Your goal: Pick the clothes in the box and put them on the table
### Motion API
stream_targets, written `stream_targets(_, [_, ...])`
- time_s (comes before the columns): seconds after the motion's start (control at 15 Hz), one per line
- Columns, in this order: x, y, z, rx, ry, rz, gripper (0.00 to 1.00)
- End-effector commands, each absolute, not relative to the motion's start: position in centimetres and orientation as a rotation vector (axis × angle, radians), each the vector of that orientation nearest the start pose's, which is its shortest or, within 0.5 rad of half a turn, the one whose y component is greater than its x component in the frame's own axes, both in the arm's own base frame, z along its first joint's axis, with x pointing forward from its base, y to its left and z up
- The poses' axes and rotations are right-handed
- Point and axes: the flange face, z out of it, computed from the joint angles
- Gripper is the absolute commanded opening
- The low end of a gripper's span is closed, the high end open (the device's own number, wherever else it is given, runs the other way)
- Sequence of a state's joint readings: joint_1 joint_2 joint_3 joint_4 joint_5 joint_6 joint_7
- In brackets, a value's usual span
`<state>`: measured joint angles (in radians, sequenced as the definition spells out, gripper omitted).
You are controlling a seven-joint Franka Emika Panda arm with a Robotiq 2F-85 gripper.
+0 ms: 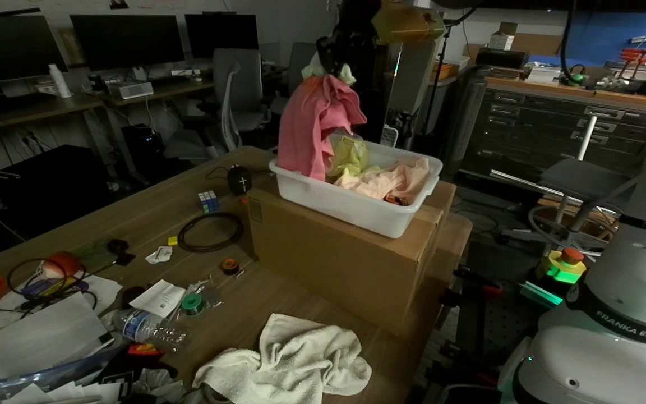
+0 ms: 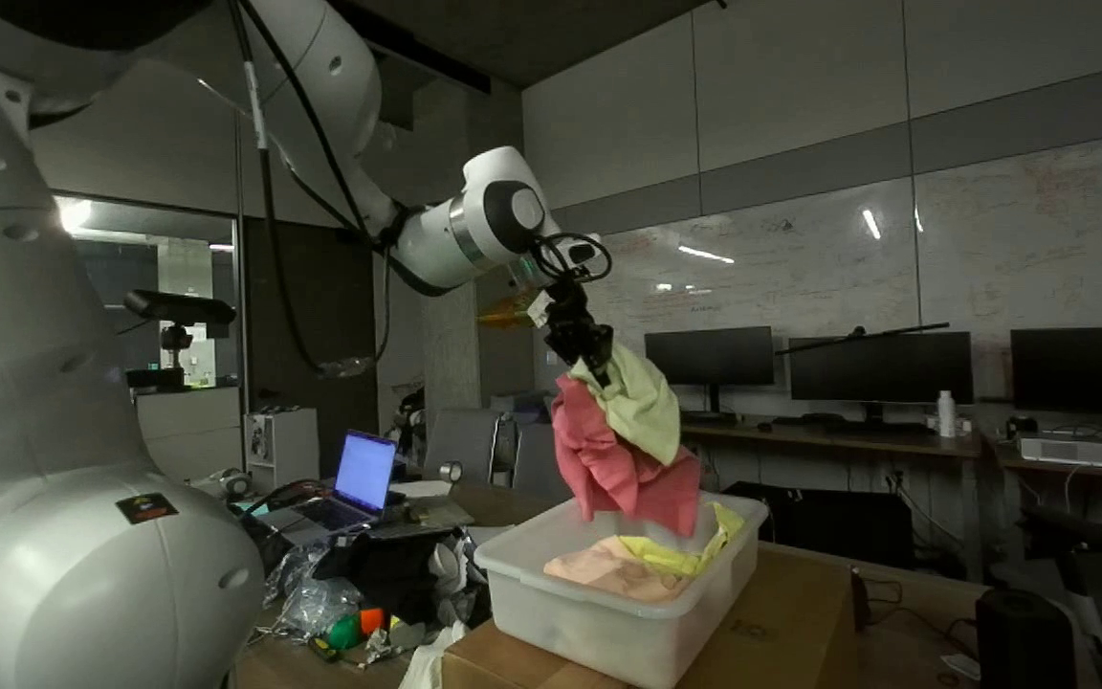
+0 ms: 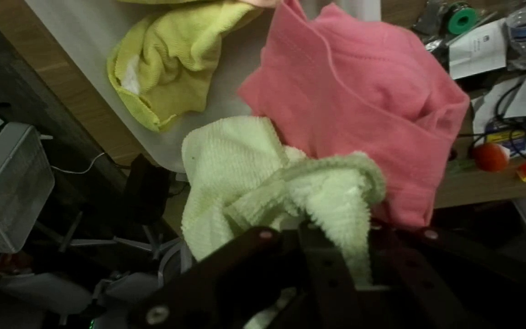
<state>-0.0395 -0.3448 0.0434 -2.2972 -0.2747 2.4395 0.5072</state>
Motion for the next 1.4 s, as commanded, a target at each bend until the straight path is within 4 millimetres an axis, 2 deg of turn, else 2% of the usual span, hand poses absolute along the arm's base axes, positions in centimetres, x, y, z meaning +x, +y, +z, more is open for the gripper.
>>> stream_targets(0.0, [47.4,3.3,56.0,-3.059,0.405,-0.799,0.04])
stream_targets(0.07, [47.2,4.6,56.0,-3.047,0.279,-0.735,0.04])
stream_targets(0.67, [45.7,14.4,54.2,-2.892,-0.358,-0.366,0.04])
stream_targets(0.93, [45.4,17.4,53.3,-2.81,-0.626,-0.196,0.04])
stream_targets(1.2, [45.9,19.1,52.3,-2.77,-0.866,-0.007,0.04])
stream_targets(1.27, [46.0,19.3,52.1,-2.79,-0.9,0.007,0.37])
stream_targets(1.33, [46.2,19.4,52.0,-2.8,-0.942,0.019,0.37])
